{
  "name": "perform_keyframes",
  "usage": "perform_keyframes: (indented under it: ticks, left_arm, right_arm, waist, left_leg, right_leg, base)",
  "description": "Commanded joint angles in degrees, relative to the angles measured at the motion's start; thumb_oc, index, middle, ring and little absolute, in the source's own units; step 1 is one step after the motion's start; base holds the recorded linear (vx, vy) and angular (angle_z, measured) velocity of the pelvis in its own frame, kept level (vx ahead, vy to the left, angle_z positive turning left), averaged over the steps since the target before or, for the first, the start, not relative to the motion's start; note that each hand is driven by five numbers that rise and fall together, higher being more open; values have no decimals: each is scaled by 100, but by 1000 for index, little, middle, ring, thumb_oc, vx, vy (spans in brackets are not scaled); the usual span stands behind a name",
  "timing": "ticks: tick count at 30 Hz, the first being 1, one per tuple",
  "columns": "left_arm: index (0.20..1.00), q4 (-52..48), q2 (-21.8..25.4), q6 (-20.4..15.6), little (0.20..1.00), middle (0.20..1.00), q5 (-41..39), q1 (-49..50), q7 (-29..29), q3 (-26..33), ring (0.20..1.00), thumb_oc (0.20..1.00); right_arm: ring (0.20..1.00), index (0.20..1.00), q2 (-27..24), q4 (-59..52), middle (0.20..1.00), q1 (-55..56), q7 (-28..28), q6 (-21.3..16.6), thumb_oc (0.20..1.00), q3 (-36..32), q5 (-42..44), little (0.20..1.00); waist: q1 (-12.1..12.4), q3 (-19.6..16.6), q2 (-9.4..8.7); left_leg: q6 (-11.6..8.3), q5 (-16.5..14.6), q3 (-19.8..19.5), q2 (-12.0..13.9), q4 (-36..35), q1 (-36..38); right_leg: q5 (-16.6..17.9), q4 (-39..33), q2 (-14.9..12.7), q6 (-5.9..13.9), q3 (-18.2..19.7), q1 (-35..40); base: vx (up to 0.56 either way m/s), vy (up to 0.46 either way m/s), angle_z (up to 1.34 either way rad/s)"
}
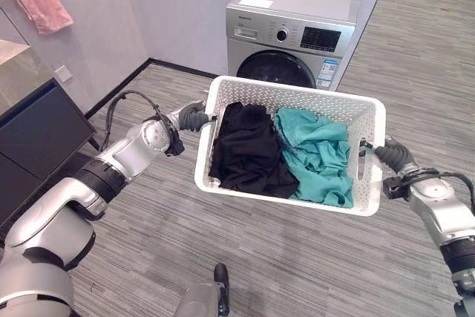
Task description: Grab the laundry basket,head to the washer,open it,put in the laundry and shut it.
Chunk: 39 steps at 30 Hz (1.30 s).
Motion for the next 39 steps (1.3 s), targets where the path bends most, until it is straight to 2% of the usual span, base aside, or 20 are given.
perform_keyframes:
  ticks: [1,2,3,5,7,8,9,11,13,19,21,23,24,25,27,28,32,33,35,39]
  left_arm:
    - [200,24,27,-459,200,200,-92,-457,141,591,200,200]
    - [200,19,32,-456,200,200,-89,-446,141,606,200,200]
    - [200,-88,-9,-419,200,200,-119,-384,190,654,200,200]
    - [200,-83,-181,-370,200,200,-153,-302,224,727,200,200]
    - [200,-179,-307,-378,200,200,-154,-355,219,705,200,200]
    - [200,-262,-335,-380,200,200,-130,-282,212,695,200,200]
    - [200,-267,-339,-378,200,200,-127,-272,213,693,200,200]
    - [200,-212,-456,-393,200,200,-94,-205,227,706,200,200]
    - [200,-105,-485,-474,200,200,61,-126,298,793,200,200]
    - [200,73,-412,-603,200,200,146,-300,361,729,200,200]
    - [200,24,-339,-622,200,200,66,-289,385,763,200,200]
    - [200,18,-184,-597,200,200,-20,-362,418,747,200,200]
    - [200,18,-183,-597,200,200,-21,-362,418,749,200,200]
    - [200,21,0,-524,200,200,-149,-457,469,778,200,200]
    - [200,-42,115,-488,200,200,-258,-523,482,810,200,200]
    - [200,-10,125,-425,200,200,-380,-708,500,752,200,200]
    - [200,48,8,-435,200,200,-411,-937,540,697,200,200]
    - [200,49,-2,-434,200,200,-412,-939,540,698,200,200]
    - [200,6,-47,-514,200,200,-392,-989,599,654,200,200]
    - [200,-13,-176,-601,200,200,-423,-1152,627,473,200,200]
  right_arm:
    - [200,200,-89,-320,200,-342,-114,-407,200,-371,-102,200]
    - [200,200,-90,-321,200,-353,-114,-403,200,-358,-106,200]
    - [200,200,9,-378,200,-528,-101,-372,200,-289,-281,200]
    - [200,200,181,-326,200,-605,-173,-384,200,-277,-357,200]
    - [200,200,242,-382,200,-572,-215,-387,200,-333,-314,200]
    - [200,200,184,-460,200,-498,-176,-341,200,-380,-318,200]
    - [200,200,185,-472,200,-477,-175,-335,200,-388,-320,200]
    - [200,200,157,-570,200,-409,-157,-336,200,-387,-246,200]
    - [200,200,142,-713,200,-275,-140,-337,200,-491,-215,200]
    - [200,200,-30,-752,200,-178,-136,-393,200,-710,-72,200]
    - [200,200,-152,-742,200,-199,-202,-462,200,-735,24,200]
    - [200,200,-281,-655,200,-350,-285,-522,200,-675,133,200]
    - [200,200,-282,-651,200,-356,-285,-524,200,-670,134,200]
    - [200,200,-363,-618,200,-552,-330,-498,200,-502,189,200]
    - [200,200,-377,-614,200,-657,-418,-485,200,-451,214,200]
    - [200,200,-421,-620,200,-709,-479,-447,200,-475,253,200]
    - [200,200,-586,-829,200,-650,-436,-431,200,-601,204,200]
    - [200,200,-594,-834,200,-638,-433,-429,200,-612,204,200]
    - [200,200,-704,-835,200,-678,-492,-541,200,-698,176,200]
    - [200,200,-943,-641,200,-907,-601,-613,200,-714,187,200]
  waist:
    - [203,-616,223]
    - [196,-612,214]
    - [38,-499,392]
    - [-87,-435,505]
    - [-186,-373,515]
    - [-251,-403,492]
    - [-283,-396,523]
    - [-372,-374,461]
    - [-457,-360,443]
    - [-628,-588,246]
    - [-688,-670,242]
    - [-653,-635,157]
    - [-667,-639,175]
    - [-527,-492,-25]
    - [-459,-319,-130]
    - [-424,-243,-157]
    - [-367,-233,-114]
    - [-362,-226,-134]
    - [-237,-280,-2]
    - [-183,-301,78]
  left_leg:
    - [-69,-99,17,333,-309,211]
    - [-57,-99,25,313,-309,200]
    - [77,-216,-120,433,-373,539]
    - [107,-253,-411,414,-550,873]
    - [11,-355,-672,378,-598,1044]
    - [-66,-467,-859,353,-582,1094]
    - [-71,-488,-899,384,-571,1118]
    - [-190,-721,-1172,368,-555,1259]
    - [-292,-1014,-1321,463,-554,1586]
    - [-566,-1135,-1558,731,-169,1829]
    - [-687,-869,-1616,1002,328,1737]
    - [-677,-245,-1626,1226,1718,1209]
    - [-679,-274,-1644,1241,1764,1180]
    - [-487,101,-1746,1239,3285,582]
    - [-379,174,-1720,1398,4308,28]
    - [-433,212,-1532,1633,4066,-264]
    - [-680,286,-1504,1728,2187,-340]
    - [-692,333,-1486,1715,2072,-266]
    - [-917,491,-1846,1613,-9,73]
    - [-966,698,-2115,1423,-884,-14]
  right_leg:
    - [1990,2311,-162,1156,26,-959]
    - [1951,2413,-186,1165,31,-1016]
    - [2092,3756,-193,1231,-151,-1647]
    - [1762,4118,-442,1029,-244,-2351]
    - [1475,3283,-860,782,-151,-2551]
    - [1296,2159,-988,648,-3,-2539]
    - [1315,2061,-963,643,-58,-2445]
    - [1448,607,-1088,703,329,-2555]
    - [1992,-501,-1321,914,449,-2775]
    - [2261,-589,-1278,942,530,-2509]
    - [2174,-479,-1065,815,413,-2350]
    - [2024,-542,-862,581,351,-2043]
    - [2021,-540,-847,580,334,-2046]
    - [1918,-604,-697,264,357,-1790]
    - [1862,-621,-534,67,393,-1622]
    - [1787,-666,-438,44,331,-1475]
    - [1559,-645,-362,140,273,-1243]
    - [1550,-642,-379,131,271,-1226]
    - [1200,-556,-305,198,251,-1018]
    - [1017,-421,-262,152,225,-917]
  base:
    - [163,18,-26]
    - [252,56,-13]
    - [238,58,-17]
    - [431,3,1]
    - [442,-148,39]
    - [318,-165,85]
    - [337,-227,86]
    - [326,-223,44]
    - [454,-259,47]
    - [321,-267,58]
    - [327,-353,35]
    - [188,-324,16]
    - [127,-472,2]
    - [80,-457,-44]
    - [95,-458,-66]
    - [146,-241,-23]
    - [187,-28,3]
    - [213,60,2]
    - [278,102,-2]
    - [159,74,0]
